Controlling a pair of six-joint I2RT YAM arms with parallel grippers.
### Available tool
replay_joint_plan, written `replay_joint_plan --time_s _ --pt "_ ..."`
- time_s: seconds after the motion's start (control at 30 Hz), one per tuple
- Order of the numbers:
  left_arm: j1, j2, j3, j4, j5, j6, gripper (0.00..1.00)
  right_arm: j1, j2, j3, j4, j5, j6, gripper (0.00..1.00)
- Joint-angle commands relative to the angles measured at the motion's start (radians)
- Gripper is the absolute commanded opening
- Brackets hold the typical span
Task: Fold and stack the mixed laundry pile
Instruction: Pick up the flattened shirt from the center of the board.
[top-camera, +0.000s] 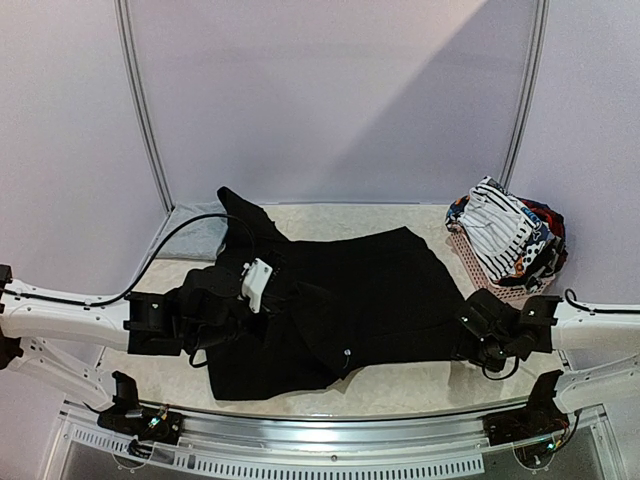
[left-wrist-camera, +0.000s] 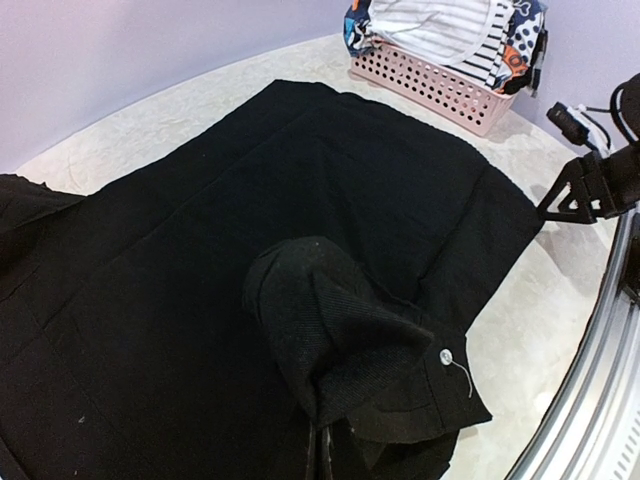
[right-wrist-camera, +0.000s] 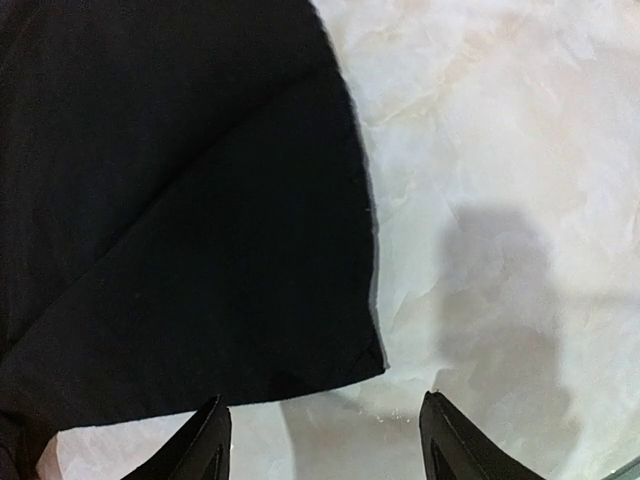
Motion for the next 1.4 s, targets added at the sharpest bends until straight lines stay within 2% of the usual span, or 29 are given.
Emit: replay_joint_plan --time_s 0.0,0.27,0.47,0.57,0.77,0.9,1.2,1.37 --pt "-0.017 0.011 -0.005 0.021 0.007 -0.005 0.00 -0.050 0.007 -0.034 0.101 -0.063 -0.031 0.63" --pt "-0.018 0.009 -0.008 0.018 0.005 -0.006 0.00 -0.127 0.077 -0.061 0.190 -0.115 -0.073 0.53" --pt "-0.019 0.007 -0.009 0.012 0.004 -0.007 0.00 -0.134 0.121 -0.060 0.209 -0.112 -0.081 0.47" --pt "-0.019 0.005 -0.009 0.010 0.002 -0.007 0.00 -0.133 0.125 -0.062 0.214 -0.115 -0.084 0.36" --pt "-0.019 0.005 -0.008 0.006 0.001 -0.008 0.00 -0.134 0.108 -0.060 0.201 -0.112 -0.093 0.01" --pt "-0.020 0.000 0.002 -0.009 0.007 -0.012 0.00 -0.134 0.071 -0.049 0.151 -0.087 -0.098 0.00" --pt "-0.046 0.006 0.106 -0.231 0.014 -0.078 0.00 -0.134 -0.095 0.064 -0.073 -0.013 -0.142 0.00" --pt "-0.063 0.011 0.137 -0.259 0.026 -0.074 0.00 -0.133 -0.144 0.115 -0.129 0.038 -0.164 0.00"
